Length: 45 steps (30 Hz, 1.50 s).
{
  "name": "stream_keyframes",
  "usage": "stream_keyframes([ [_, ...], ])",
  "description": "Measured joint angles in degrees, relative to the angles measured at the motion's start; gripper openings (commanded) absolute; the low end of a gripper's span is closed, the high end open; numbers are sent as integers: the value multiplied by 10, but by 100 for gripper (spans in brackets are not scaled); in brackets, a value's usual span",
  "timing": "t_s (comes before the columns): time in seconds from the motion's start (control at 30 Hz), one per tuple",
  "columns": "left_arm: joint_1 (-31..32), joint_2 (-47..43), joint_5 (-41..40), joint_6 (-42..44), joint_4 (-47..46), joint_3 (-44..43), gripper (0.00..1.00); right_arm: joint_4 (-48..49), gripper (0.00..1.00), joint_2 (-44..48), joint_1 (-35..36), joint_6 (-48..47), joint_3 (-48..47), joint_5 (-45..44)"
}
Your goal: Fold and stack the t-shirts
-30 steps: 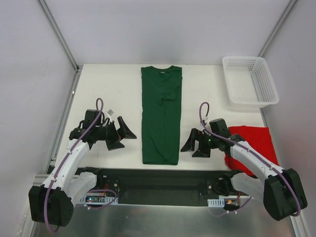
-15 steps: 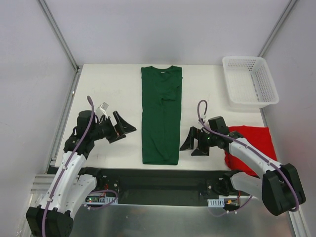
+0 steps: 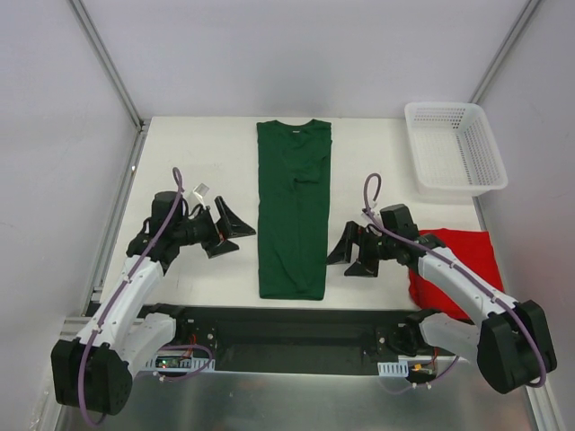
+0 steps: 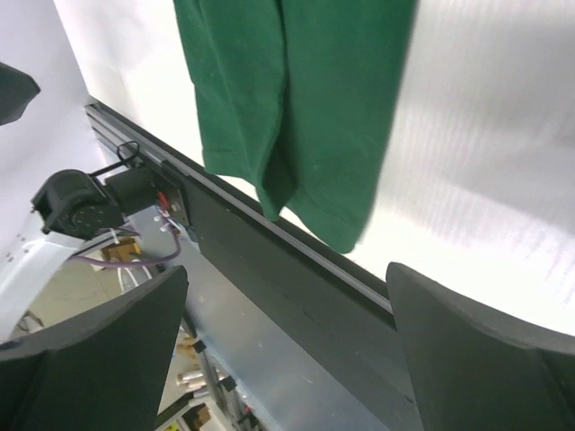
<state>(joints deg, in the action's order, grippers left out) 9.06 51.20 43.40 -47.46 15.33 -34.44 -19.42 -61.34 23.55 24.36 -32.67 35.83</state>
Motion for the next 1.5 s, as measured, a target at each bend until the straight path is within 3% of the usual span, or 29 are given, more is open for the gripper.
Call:
stream_keyframes([
  [0.43,1,42,13,-16,-15,-21,98,-17,96,-15,6,1,-40,-15],
  [0.57,25,130,-24,27,52,-38,98,14,96,-39,12,17,5,-19],
  [0.67,43,191,-56,50,95,-35,99,11,96,-47,33,31,37,-44],
  [0.87,48,196,-78,77,118,13,99,63,96,-44,115,58,65,-93],
  [1.13,49,163,4,40,-3,132,99,210,96,-41,148,124,123,-84],
  [1.5,109,146,55,-60,-232,220,99,273,98,14,151,170,179,-99],
])
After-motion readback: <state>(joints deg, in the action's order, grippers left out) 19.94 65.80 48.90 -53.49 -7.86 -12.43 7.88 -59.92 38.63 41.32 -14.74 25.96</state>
